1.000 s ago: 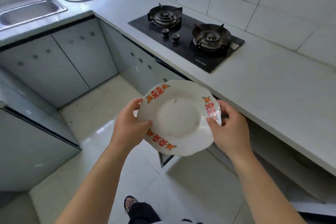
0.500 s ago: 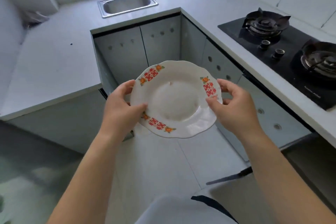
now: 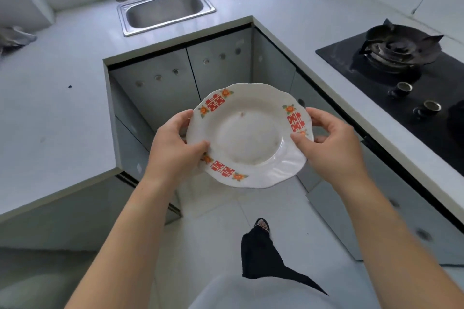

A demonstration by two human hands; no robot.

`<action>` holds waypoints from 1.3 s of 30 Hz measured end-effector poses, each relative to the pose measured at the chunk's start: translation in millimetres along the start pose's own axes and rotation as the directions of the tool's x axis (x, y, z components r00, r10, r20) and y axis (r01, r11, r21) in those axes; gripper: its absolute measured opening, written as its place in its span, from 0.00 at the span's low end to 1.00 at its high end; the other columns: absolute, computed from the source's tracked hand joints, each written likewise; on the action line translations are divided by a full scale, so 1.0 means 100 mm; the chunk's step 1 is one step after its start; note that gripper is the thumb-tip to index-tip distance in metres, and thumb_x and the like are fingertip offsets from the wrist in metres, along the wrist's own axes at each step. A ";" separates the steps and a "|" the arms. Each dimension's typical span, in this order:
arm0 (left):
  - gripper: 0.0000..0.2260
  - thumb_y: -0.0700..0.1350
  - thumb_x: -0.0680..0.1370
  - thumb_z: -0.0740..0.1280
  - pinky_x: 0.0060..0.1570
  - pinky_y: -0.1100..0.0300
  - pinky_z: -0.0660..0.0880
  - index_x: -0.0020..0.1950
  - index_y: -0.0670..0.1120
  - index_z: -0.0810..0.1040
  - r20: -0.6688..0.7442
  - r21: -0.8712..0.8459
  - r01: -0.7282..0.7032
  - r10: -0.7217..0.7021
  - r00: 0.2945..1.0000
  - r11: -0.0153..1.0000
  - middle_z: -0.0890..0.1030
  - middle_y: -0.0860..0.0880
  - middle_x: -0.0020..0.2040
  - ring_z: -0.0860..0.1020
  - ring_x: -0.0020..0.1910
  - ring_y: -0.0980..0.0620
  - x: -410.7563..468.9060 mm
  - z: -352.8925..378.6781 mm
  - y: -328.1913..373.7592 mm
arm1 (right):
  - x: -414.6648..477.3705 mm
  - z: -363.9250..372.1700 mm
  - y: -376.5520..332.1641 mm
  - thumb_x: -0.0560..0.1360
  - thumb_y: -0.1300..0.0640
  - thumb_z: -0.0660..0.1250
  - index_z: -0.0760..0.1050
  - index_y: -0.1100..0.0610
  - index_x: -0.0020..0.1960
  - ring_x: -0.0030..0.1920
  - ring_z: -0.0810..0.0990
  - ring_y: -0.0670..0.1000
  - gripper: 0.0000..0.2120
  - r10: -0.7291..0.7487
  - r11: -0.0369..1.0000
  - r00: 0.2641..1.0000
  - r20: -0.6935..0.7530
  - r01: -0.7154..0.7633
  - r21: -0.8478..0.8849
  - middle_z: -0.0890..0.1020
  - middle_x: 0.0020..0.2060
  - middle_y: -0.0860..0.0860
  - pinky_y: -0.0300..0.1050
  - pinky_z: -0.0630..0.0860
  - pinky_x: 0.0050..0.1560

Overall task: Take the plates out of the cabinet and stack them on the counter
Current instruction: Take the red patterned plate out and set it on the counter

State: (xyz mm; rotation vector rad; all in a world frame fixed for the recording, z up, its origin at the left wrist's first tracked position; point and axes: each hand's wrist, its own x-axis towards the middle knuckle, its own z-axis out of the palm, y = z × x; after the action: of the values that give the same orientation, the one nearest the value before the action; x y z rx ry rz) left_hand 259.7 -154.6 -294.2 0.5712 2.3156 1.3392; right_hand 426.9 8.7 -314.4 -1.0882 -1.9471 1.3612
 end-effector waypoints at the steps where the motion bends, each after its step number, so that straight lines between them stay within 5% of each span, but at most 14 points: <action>1: 0.29 0.35 0.70 0.70 0.40 0.63 0.80 0.69 0.51 0.68 0.009 0.007 -0.011 0.011 1.000 1.000 0.77 0.55 0.57 0.81 0.48 0.53 0.21 0.06 0.07 | 0.22 -0.01 -0.02 0.71 0.60 0.71 0.72 0.49 0.63 0.40 0.84 0.47 0.22 -0.002 1.000 1.000 -0.005 0.002 -0.004 0.78 0.45 0.35 0.34 0.78 0.37; 6: 0.28 0.37 0.70 0.71 0.37 0.66 0.77 0.67 0.53 0.70 0.030 0.067 -0.069 0.067 0.997 0.995 0.78 0.58 0.57 0.81 0.41 0.57 1.11 0.33 0.44 | 1.18 -0.08 -0.17 0.72 0.59 0.71 0.70 0.50 0.66 0.38 0.82 0.40 0.25 0.001 1.000 1.000 -0.012 -0.002 -0.020 0.78 0.45 0.36 0.30 0.76 0.34; 9: 0.29 0.38 0.70 0.71 0.41 0.60 0.80 0.69 0.53 0.69 0.017 0.090 -0.076 0.075 0.997 0.993 0.77 0.58 0.58 0.82 0.40 0.57 1.57 0.43 0.58 | 1.69 -0.02 -0.22 0.72 0.61 0.71 0.69 0.51 0.67 0.39 0.81 0.38 0.26 -0.002 1.000 1.000 0.007 0.002 -0.021 0.74 0.42 0.32 0.30 0.76 0.35; 15: 0.29 0.37 0.70 0.71 0.41 0.56 0.81 0.69 0.53 0.69 0.010 0.102 -0.037 0.036 0.999 0.994 0.77 0.57 0.57 0.81 0.42 0.56 2.43 0.44 0.69 | 2.52 0.27 -0.29 0.71 0.60 0.72 0.70 0.52 0.67 0.40 0.81 0.40 0.26 0.018 0.999 0.999 0.039 -0.017 -0.031 0.74 0.43 0.32 0.37 0.77 0.40; 23: 0.28 0.38 0.70 0.70 0.39 0.62 0.77 0.67 0.56 0.69 0.062 0.079 -0.100 0.095 0.994 0.992 0.76 0.58 0.54 0.79 0.44 0.58 4.13 0.47 0.94 | 3.95 0.78 -0.57 0.71 0.61 0.71 0.72 0.39 0.47 0.40 0.82 0.42 0.18 0.001 0.997 0.999 -0.038 -0.004 -0.074 0.78 0.41 0.35 0.36 0.77 0.40; 27: 0.28 0.38 0.69 0.69 0.45 0.59 0.77 0.67 0.54 0.70 0.121 0.072 -0.100 0.091 0.989 0.992 0.77 0.59 0.51 0.79 0.48 0.55 4.98 0.42 1.14 | 4.65 1.04 -0.77 0.71 0.60 0.71 0.74 0.49 0.61 0.42 0.82 0.42 0.20 0.062 0.994 0.995 -0.078 -0.068 -0.087 0.78 0.45 0.37 0.37 0.77 0.43; 32: 0.28 0.37 0.69 0.67 0.45 0.56 0.78 0.68 0.54 0.70 0.203 0.079 -0.146 0.127 0.971 0.986 0.76 0.58 0.58 0.81 0.47 0.53 5.91 0.52 1.39 | 5.34 1.25 -0.83 0.70 0.59 0.72 0.74 0.50 0.61 0.41 0.83 0.47 0.20 0.127 0.986 0.978 -0.166 -0.143 -0.091 0.81 0.48 0.42 0.51 0.80 0.49; 36: 0.29 0.35 0.69 0.66 0.48 0.50 0.80 0.68 0.53 0.70 0.288 0.074 -0.169 0.141 0.947 0.983 0.76 0.56 0.61 0.81 0.46 0.52 6.46 0.80 1.55 | 5.78 1.20 -0.79 0.71 0.60 0.71 0.73 0.49 0.62 0.41 0.82 0.46 0.22 0.177 0.975 0.959 -0.222 -0.202 -0.096 0.80 0.48 0.41 0.50 0.81 0.47; 39: 0.29 0.35 0.69 0.66 0.41 0.56 0.80 0.68 0.54 0.70 0.357 0.068 -0.185 0.149 0.922 0.980 0.76 0.57 0.61 0.81 0.45 0.53 6.85 1.07 1.69 | 6.15 1.10 -0.73 0.71 0.61 0.71 0.74 0.47 0.60 0.41 0.82 0.46 0.20 0.208 0.969 0.942 -0.264 -0.236 -0.079 0.78 0.45 0.36 0.48 0.81 0.45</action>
State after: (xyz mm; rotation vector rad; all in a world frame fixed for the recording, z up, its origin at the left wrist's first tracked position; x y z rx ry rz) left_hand -231.2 364.1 -289.4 0.9759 2.0835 1.0878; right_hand -14.3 456.5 -303.4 -1.4962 -1.7691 1.1675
